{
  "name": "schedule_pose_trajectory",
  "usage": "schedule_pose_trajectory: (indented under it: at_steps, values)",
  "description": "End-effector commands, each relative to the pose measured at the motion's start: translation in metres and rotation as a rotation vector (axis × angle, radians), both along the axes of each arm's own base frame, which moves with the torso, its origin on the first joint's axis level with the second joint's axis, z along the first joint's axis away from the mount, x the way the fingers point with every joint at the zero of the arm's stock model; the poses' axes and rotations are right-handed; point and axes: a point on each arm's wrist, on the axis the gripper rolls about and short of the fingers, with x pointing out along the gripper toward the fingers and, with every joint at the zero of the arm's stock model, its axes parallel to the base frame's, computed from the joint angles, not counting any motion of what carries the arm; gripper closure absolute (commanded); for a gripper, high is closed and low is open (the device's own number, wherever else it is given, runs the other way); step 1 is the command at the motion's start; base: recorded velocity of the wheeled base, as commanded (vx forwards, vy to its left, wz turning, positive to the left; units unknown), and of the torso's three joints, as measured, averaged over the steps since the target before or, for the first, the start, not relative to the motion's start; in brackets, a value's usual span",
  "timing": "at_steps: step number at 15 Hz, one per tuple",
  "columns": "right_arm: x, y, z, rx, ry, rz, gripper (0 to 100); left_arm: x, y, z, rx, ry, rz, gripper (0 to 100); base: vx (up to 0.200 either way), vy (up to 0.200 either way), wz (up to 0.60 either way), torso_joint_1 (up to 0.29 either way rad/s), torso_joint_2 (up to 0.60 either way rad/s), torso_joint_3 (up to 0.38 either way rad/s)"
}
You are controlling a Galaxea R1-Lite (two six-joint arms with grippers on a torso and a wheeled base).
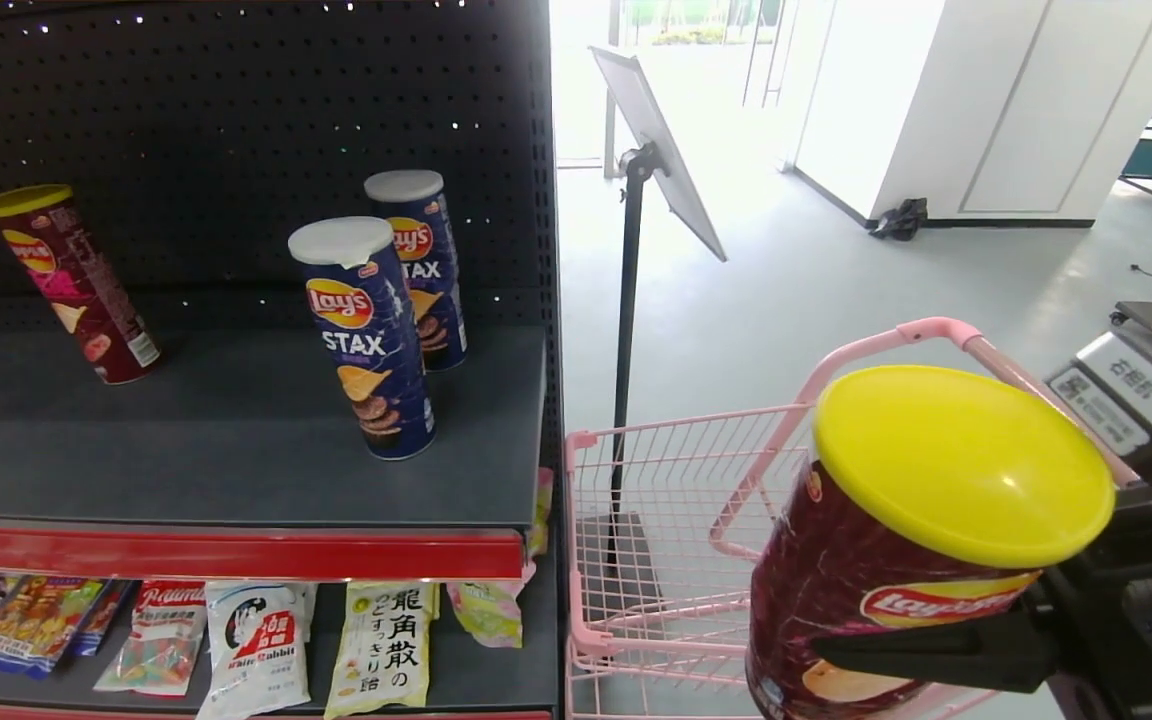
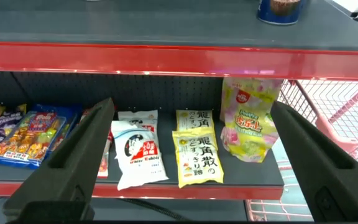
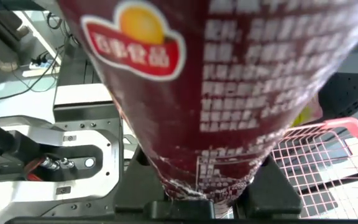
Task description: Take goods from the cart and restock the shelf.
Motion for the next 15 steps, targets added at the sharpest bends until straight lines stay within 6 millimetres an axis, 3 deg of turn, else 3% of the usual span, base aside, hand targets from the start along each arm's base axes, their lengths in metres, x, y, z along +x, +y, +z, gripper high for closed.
schedule_pose_trajectory:
  at_steps: [1,6,15]
  values:
    - [0.003,-0.006,0.0,0.003,-0.006,-0.033,100,0.0,0.0,0.0,0.0,0.001,0.0,0,0.0,0.0,0.0,0.0,0.0,0.0]
    - [0.0,-0.023,0.009,0.027,-0.049,-0.102,100,0.0,0.0,0.0,0.0,0.001,0.0,0,0.0,0.0,0.0,0.0,0.0,0.0]
    - [-0.014,-0.026,0.024,0.047,-0.138,-0.122,100,0.0,0.0,0.0,0.0,0.001,0.0,0,0.0,0.0,0.0,0.0,0.0,0.0]
